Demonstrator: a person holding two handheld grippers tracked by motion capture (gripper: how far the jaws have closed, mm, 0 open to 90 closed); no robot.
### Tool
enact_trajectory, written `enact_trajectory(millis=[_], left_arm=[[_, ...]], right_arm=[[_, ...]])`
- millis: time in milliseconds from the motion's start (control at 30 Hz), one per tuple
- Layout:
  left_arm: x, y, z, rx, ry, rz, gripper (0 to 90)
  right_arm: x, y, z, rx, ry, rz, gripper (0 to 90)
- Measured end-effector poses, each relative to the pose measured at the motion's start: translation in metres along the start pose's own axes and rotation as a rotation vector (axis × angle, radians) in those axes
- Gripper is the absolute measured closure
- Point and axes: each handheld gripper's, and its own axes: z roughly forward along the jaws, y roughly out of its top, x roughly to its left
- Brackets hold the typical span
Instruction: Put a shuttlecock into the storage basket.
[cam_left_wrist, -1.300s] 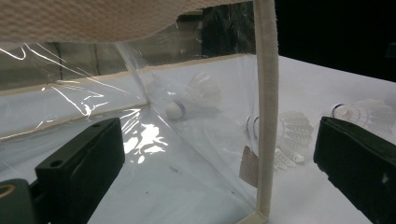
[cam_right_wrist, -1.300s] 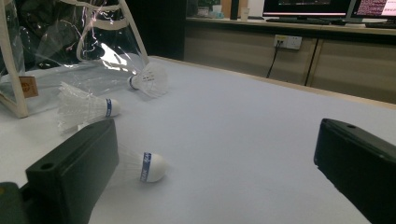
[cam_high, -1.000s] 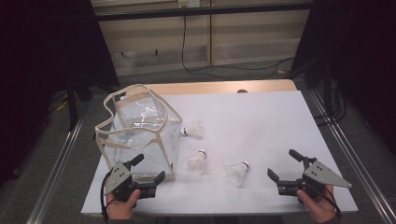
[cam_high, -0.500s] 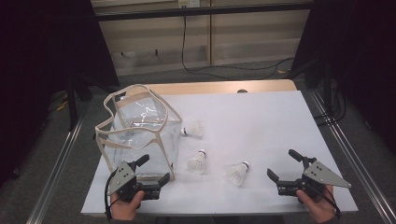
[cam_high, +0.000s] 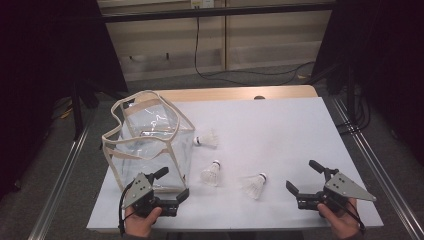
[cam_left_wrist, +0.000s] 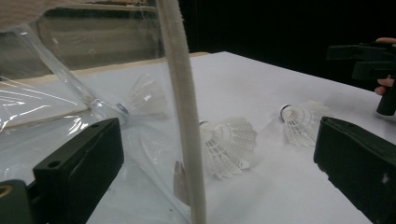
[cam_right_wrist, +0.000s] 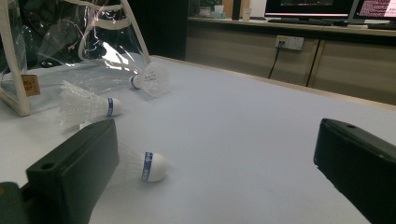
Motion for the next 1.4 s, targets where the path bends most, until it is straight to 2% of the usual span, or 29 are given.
enact_trajectory(millis=[100,367,400,467,700,933,1200,1400], left_arm=[[-0.001,0.0,0.002,0.003,-0.016,-0.007,1.7],[-0.004,0.001,0.006,0.011,-0.028,-0.005,1.8],[-0.006,0.0,0.007,0.01,-0.029,-0.015,1.8],[-0.006,0.001,0.008,0.017,-0.032,-0.004,1.9],[-0.008,0.0,0.012,0.027,-0.049,-0.016,2.1],[-0.009,0.001,0.012,0.039,-0.053,-0.003,2.4],[-0.008,0.001,0.007,0.01,-0.034,-0.009,4.5],[-0.01,0.001,0.007,0.013,-0.06,-0.01,6.1]], right_arm=[[0.0,0.0,0.0,-0.001,0.001,-0.001,0.0],[0.002,0.0,0.001,0.0,0.003,-0.003,0.0],[0.002,0.0,0.001,0.001,0.003,-0.001,0.0],[0.001,0.0,0.001,0.002,0.003,-0.004,0.0],[0.002,0.0,0.001,0.0,0.003,-0.002,0.0],[0.002,0.001,0.001,-0.004,0.005,-0.002,0.0],[0.002,0.0,0.001,-0.001,0.007,0.001,0.0],[0.002,0.0,0.001,-0.001,0.008,-0.004,0.0]])
